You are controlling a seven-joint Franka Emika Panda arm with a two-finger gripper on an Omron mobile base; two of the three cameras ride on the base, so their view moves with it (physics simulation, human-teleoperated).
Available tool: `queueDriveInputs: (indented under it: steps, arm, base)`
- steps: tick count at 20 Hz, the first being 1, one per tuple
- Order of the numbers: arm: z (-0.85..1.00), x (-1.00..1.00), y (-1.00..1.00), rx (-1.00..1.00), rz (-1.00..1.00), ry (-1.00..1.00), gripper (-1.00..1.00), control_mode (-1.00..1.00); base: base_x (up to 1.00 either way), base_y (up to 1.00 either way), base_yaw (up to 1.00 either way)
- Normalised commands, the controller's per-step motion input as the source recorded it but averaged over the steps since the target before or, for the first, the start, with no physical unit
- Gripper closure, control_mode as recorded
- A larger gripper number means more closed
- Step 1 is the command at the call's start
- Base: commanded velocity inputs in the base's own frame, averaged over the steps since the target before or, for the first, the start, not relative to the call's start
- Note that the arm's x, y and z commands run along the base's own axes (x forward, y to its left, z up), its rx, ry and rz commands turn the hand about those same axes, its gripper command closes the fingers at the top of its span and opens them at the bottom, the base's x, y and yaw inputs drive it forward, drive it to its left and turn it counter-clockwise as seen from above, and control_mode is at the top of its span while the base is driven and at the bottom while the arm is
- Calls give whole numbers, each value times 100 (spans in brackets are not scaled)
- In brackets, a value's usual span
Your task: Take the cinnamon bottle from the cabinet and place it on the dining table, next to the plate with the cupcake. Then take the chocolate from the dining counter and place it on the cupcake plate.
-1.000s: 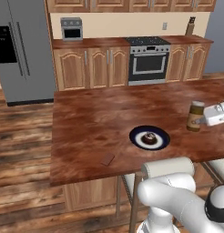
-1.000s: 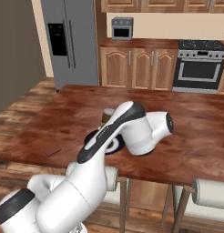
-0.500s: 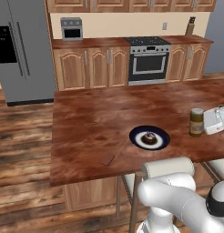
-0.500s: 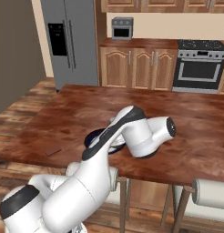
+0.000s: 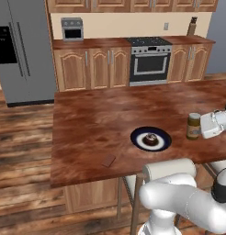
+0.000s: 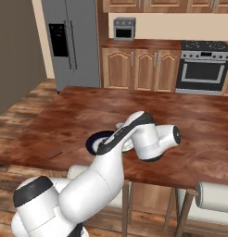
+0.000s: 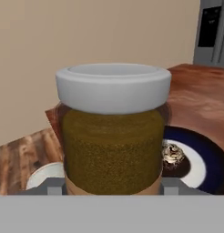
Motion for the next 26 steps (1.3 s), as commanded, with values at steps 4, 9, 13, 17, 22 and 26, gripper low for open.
queueDriveInputs:
  steps: [4, 9, 13, 17, 22, 26]
  arm:
    - [-32, 26, -22, 5, 16, 2, 100, -100]
    - [-22, 25, -19, 0, 6, 0, 100, -100]
    - [-28, 22, -6, -4, 1, -8, 100, -100]
    - [-35, 23, 0, 0, 3, -8, 100, -100]
    - [-40, 23, 0, 0, 2, -4, 100, -100]
    - [-31, 38, -2, 0, 7, -1, 100, -100]
  base:
    - [0, 0, 0]
    - [0, 0, 0]
    - [0, 0, 0]
    - [0, 0, 0]
    - [0, 0, 0]
    - [0, 0, 0]
